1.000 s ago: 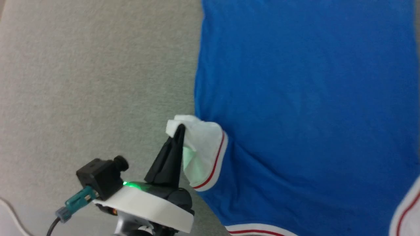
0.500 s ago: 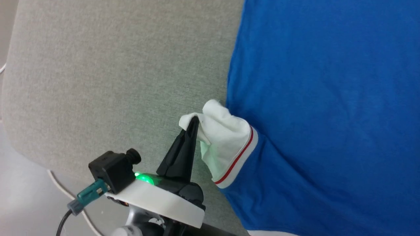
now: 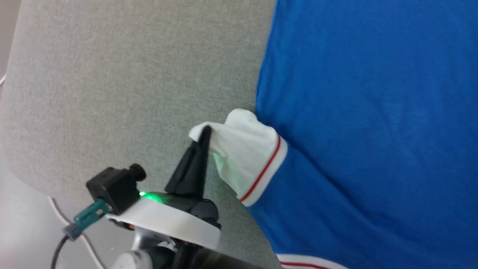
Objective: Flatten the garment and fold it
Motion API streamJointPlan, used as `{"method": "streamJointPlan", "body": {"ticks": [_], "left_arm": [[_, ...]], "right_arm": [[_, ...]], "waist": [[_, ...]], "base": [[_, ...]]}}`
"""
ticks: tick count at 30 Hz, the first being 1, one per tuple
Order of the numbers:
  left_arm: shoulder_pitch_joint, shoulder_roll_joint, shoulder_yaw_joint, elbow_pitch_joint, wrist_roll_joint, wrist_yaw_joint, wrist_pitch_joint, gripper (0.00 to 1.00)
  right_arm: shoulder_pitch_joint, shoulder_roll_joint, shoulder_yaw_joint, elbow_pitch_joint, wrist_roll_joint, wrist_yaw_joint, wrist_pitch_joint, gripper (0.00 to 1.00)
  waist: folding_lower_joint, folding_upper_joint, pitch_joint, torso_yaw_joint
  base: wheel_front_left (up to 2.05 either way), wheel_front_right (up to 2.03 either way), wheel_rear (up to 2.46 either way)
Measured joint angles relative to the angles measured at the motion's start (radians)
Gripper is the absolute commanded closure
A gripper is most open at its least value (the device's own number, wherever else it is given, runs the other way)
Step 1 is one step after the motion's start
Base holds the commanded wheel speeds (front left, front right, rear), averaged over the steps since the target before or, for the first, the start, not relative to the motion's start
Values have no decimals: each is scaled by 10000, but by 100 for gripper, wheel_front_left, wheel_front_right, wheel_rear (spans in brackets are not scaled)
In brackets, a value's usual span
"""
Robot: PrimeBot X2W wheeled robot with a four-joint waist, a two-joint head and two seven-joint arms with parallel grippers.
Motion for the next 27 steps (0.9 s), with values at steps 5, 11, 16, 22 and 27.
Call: {"method": "streamJointPlan", "body": {"ticks": [5, 11, 16, 22, 27], "left_arm": [[105, 286, 316, -48, 10, 249, 98, 100], [724, 583, 625, -196, -40, 568, 345, 100], [1378, 899, 941, -441, -94, 861, 491, 100], [1691, 1022, 1020, -510, -100, 970, 575, 100], [1710, 1087, 1095, -569, -153, 1018, 660, 100]], "right_arm": [[144, 184, 477, -387, 823, 0, -259, 100], [1450, -100, 157, -1569, 1964, 0, -244, 100], [3506, -148, -1214, -3206, 2867, 0, 44, 100], [6880, 568, -3356, -4974, 3655, 0, 437, 100], [9619, 1626, -4048, -5823, 3998, -2, 445, 100]], "waist": [[0, 0, -635, -379], [-2, 0, -1698, -1022], [-3, 0, -2458, -1748], [-4, 1, -3044, -2737], [-3, 1, -3338, -3435]], "base": [[0, 0, 0], [0, 0, 0], [0, 0, 0], [0, 0, 0], [0, 0, 0]]}}
